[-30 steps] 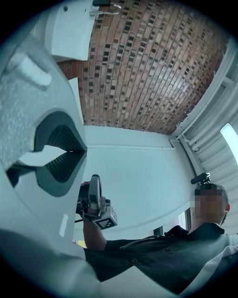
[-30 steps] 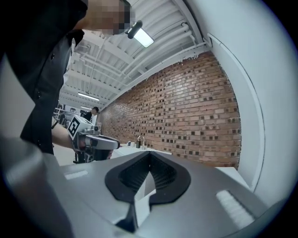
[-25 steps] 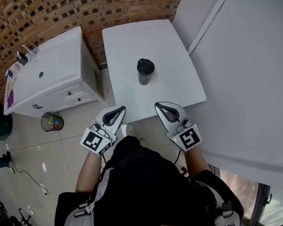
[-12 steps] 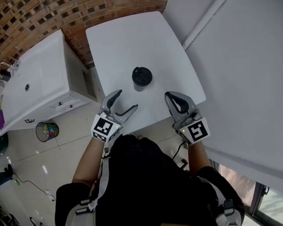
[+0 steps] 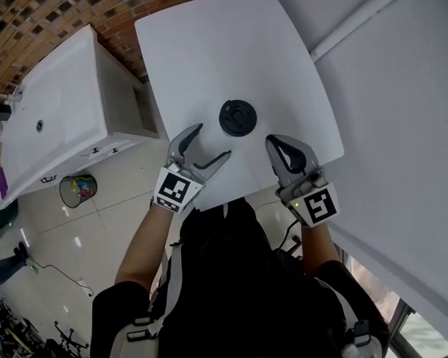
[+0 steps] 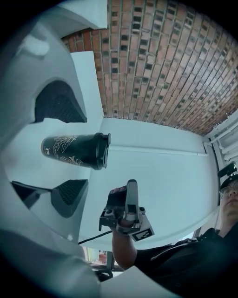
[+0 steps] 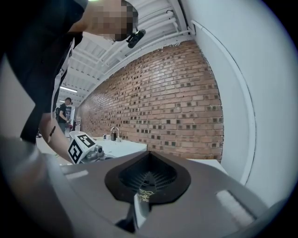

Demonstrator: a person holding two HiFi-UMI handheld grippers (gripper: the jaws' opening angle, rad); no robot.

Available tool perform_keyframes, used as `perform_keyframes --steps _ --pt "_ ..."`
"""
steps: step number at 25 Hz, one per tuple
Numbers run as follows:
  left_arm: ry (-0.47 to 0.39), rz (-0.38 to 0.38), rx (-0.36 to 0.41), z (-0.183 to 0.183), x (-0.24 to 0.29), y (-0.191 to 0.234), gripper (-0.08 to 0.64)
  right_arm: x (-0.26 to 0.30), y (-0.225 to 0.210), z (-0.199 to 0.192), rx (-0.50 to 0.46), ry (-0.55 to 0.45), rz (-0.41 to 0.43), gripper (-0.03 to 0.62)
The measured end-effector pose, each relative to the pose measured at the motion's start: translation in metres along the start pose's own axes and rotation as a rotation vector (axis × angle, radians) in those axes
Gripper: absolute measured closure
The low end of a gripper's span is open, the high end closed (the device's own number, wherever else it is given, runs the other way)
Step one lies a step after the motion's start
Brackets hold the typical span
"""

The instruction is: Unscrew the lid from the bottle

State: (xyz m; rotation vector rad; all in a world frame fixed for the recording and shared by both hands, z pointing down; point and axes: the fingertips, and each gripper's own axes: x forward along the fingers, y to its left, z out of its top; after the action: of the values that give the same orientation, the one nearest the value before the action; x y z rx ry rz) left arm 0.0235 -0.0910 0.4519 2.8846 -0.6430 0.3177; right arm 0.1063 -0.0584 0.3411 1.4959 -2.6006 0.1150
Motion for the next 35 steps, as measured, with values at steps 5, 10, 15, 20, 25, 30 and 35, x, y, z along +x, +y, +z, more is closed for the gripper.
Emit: perform_keyframes --steps 5,10,15,20,25,30,35 --pt "0.022 0.024 -0.012 -0.034 0.025 0.021 0.166 0.027 -0.018 -0.019 0.023 0.005 0.028 0.586" --pt "0.06 0.022 0.005 -0.069 0.05 0.02 0.166 0.029 -0.032 -0.053 0.054 0.04 0.045 0.588" --pt "0.07 0.02 0.042 -0.077 0.071 0.019 0.166 0.031 -0.044 -0.07 0.088 0.049 0.073 0.587" --pt "0.05 0.001 0.038 -0.073 0.083 0.02 0.166 0.037 -0.048 -0.079 0.115 0.036 0.077 0.586" --pt "0.042 -0.009 0.066 -0.072 0.091 0.021 0.167 0.041 -0.048 -0.077 0.129 0.007 0.094 0.586" --pt "0.025 -0.029 0.074 -0.07 0.092 0.021 0.173 0.053 -0.03 -0.065 0.143 -0.055 0.154 0.304" --pt "0.029 -0.049 0.048 -0.073 0.093 0.02 0.179 0.075 -0.008 -0.064 0.064 -0.06 0.202 0.163"
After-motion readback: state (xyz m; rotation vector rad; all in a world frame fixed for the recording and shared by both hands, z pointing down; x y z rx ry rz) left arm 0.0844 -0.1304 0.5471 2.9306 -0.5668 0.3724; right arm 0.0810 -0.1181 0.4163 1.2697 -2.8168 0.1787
